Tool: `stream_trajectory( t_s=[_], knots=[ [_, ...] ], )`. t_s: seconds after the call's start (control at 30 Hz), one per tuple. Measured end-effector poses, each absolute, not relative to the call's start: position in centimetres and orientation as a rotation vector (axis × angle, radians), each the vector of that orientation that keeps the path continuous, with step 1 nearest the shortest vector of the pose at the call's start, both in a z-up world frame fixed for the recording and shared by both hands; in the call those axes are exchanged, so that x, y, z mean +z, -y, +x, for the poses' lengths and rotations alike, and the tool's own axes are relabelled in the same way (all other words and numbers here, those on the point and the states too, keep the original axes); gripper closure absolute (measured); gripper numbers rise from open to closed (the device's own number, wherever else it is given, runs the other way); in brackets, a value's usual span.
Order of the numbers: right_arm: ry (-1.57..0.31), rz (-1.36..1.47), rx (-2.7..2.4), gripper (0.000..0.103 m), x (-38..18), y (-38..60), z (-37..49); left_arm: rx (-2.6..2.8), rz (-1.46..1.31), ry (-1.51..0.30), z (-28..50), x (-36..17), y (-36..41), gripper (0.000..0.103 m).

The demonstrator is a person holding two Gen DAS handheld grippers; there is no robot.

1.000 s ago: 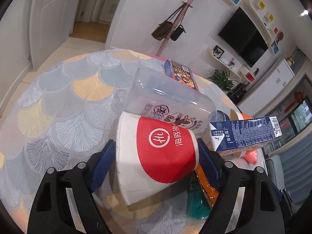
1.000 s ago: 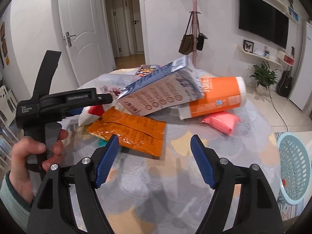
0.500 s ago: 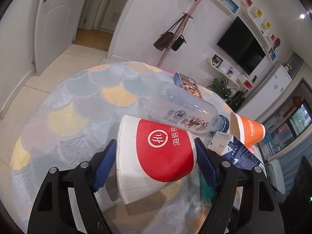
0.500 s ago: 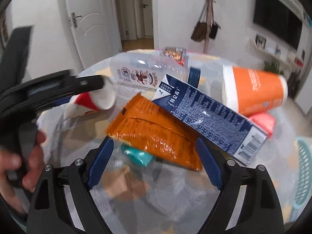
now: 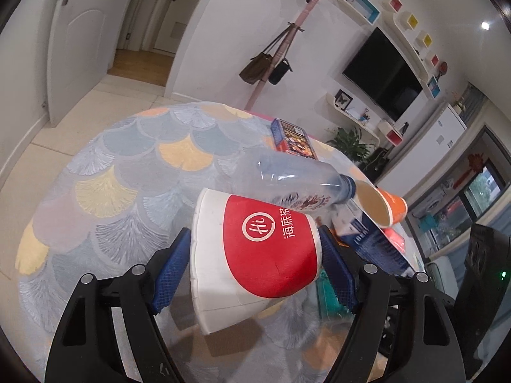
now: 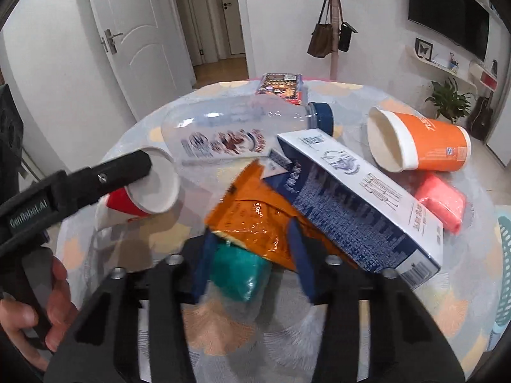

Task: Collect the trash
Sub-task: 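Grasp the red-white paper cup with the left tool while the right tool reaches the orange packet, then grasp the orange snack packet with the right tool and lift it, then carry the packet with the right tool while the left tool carries the cup toward the basket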

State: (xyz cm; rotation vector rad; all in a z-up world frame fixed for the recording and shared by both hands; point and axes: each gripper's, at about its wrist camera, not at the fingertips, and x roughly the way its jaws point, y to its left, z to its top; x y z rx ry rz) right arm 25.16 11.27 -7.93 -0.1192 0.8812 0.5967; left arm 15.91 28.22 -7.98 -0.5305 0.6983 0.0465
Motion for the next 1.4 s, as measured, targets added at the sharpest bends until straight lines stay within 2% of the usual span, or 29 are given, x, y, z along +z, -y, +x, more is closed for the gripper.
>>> stream_trajectory(
  t_s=[0.13, 0.17, 0.37, 0.7, 1.2, 1.33, 1.4],
  knots=[
    [-0.857, -0.089, 0.598, 0.074, -7.2, -10.5, 24.9, 0.025, -0.541, -0.688, 15.6, -7.6, -28.1, 0.027],
    [-0.849, -0.08, 0.605, 0.085, -6.9, -10.3, 24.7, 0.026, -0.534, -0.684, 15.4, -7.4, -28.0, 0.027],
    [-0.75, -0.064, 0.66, 0.097, -3.6, -8.5, 22.0, 0.015, -0.518, -0.658, 14.3, -6.1, -27.3, 0.027],
    [-0.748, 0.089, 0.717, 0.099, 0.2, -3.6, 20.9, -0.018, -0.483, -0.616, 12.7, -3.7, -25.2, 0.027],
    [-0.862, 0.027, 0.657, 0.097, -4.6, -4.8, 23.0, 0.009, -0.472, -0.633, 12.3, -3.9, -25.3, 0.027],
    [-0.89, 0.019, 0.686, 0.087, -5.4, -5.5, 23.0, 0.009, -0.464, -0.637, 12.2, -3.9, -24.8, 0.027],
    [-0.894, 0.001, 0.683, 0.087, -5.8, -5.9, 23.0, 0.005, -0.462, -0.641, 12.3, -3.9, -24.4, 0.027]
  ],
)
